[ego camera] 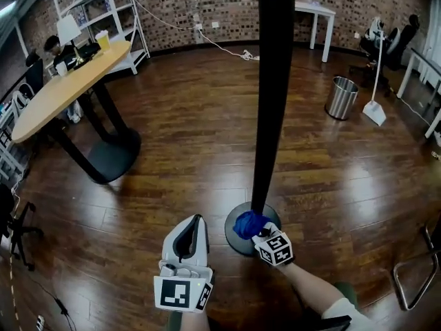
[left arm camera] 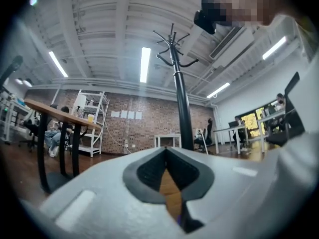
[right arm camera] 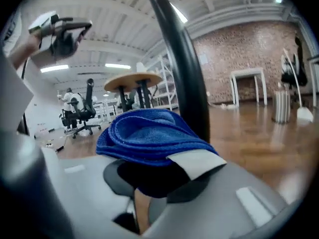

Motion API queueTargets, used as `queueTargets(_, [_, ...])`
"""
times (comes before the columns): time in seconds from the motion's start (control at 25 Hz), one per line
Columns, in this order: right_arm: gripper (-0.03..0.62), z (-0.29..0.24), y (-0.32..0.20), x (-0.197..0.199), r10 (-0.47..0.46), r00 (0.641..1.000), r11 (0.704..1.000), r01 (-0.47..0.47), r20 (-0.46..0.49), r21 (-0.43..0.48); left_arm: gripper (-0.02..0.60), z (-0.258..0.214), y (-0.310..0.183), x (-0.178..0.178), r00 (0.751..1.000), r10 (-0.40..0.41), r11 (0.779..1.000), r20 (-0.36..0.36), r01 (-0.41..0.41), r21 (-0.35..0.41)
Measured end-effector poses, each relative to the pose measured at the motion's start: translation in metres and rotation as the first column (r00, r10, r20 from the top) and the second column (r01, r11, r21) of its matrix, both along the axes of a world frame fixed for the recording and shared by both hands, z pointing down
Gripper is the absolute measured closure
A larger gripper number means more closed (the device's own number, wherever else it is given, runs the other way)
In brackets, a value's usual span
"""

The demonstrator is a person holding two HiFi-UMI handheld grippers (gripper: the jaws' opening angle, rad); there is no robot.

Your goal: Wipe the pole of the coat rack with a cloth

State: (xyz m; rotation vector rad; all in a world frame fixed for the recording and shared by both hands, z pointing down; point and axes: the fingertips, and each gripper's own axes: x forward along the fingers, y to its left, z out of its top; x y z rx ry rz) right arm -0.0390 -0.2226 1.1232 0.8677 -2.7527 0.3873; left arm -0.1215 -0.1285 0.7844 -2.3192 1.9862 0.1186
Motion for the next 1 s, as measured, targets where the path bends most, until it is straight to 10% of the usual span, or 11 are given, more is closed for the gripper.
queueTargets(0.08, [0.494,-0.163,-0.001,-0.018,-0.071,0.994,0.973,0.052,0.079,0.226,0.580,-0.003,0.004,-0.004,1.000,0.007,1.000,0.001,-0.007,0.007])
queueTargets(0.2, [0.494,-0.415,0.022,-0.019,-0.163,0.968,0.848,0.037,0.192,0.528,0.580,-0.005,0.004,-0.012,1.000,0.004,1.000,-0.009,-0.004,0.017])
queueTargets(0.32, [0.494,-0.573,0.032,-0.005,-0.133,0.958,0.754,-0.068,0.253,0.653,0.580,0.000,0.005,-0.013,0.999,0.016,1.000,-0.028,-0.016,0.004])
queueTargets(0.44, [0.494,-0.619,0.017,0.000,-0.066,0.960,0.775,-0.122,0.272,0.620,0.580,0.005,0.011,-0.010,0.999,0.026,1.000,-0.026,-0.026,0.002])
queueTargets(0.56, [0.494,-0.548,-0.011,-0.007,-0.023,0.974,0.853,-0.099,0.227,0.512,0.580,0.000,0.014,-0.013,1.000,0.016,1.000,-0.017,-0.016,0.011])
queueTargets(0.72, [0.494,-0.318,-0.036,-0.014,0.090,0.988,0.929,-0.130,0.128,0.346,0.580,-0.008,0.018,-0.023,1.000,-0.018,0.999,-0.025,0.019,0.028])
queueTargets(1.0, [0.495,0.147,-0.019,0.009,0.242,0.899,0.959,-0.279,-0.365,-0.052,0.580,-0.009,0.022,-0.017,1.000,-0.005,1.000,-0.019,0.005,0.024])
